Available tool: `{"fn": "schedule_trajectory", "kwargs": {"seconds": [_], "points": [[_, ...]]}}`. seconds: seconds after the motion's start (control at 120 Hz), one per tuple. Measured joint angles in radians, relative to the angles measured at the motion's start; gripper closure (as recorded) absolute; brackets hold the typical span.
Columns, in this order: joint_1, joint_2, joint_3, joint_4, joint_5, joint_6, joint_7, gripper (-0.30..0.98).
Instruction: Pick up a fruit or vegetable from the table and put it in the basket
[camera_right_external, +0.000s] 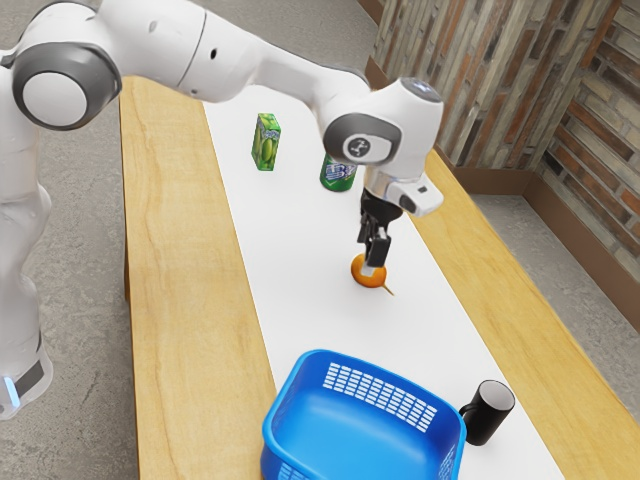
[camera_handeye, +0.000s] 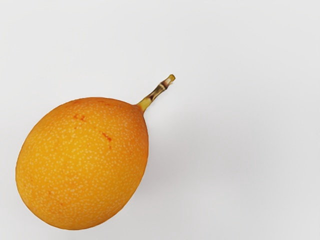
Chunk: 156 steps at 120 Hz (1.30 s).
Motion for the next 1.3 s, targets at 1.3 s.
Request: {"fn": "schedule_trajectory", "kwargs": {"seconds": [1.3], "points": [[0.032,0.105,0.046,-0.017,-0.027,0.204,0.108,0.03]]}}
